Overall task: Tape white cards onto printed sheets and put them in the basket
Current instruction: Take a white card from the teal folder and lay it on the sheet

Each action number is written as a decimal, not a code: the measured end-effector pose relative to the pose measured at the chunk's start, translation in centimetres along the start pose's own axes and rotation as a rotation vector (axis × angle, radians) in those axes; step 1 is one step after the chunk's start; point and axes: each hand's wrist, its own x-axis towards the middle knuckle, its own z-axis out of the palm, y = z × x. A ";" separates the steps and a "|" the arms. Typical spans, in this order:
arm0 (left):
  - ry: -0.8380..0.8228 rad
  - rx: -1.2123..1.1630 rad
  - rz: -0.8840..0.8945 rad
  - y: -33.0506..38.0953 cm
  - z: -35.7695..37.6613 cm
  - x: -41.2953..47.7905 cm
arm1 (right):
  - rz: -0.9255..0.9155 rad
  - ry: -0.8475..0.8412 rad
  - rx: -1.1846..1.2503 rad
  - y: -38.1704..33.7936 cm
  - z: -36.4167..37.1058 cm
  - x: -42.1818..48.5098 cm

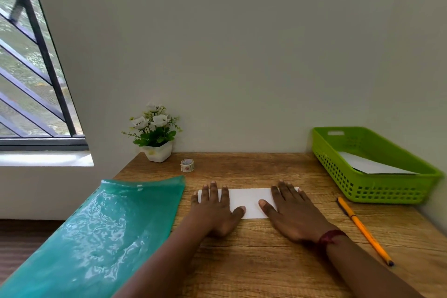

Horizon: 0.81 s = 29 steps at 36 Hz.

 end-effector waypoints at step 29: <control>0.489 -0.004 0.002 -11.7 -7.0 7.3 | -0.075 0.548 0.084 -1.0 -2.1 -0.2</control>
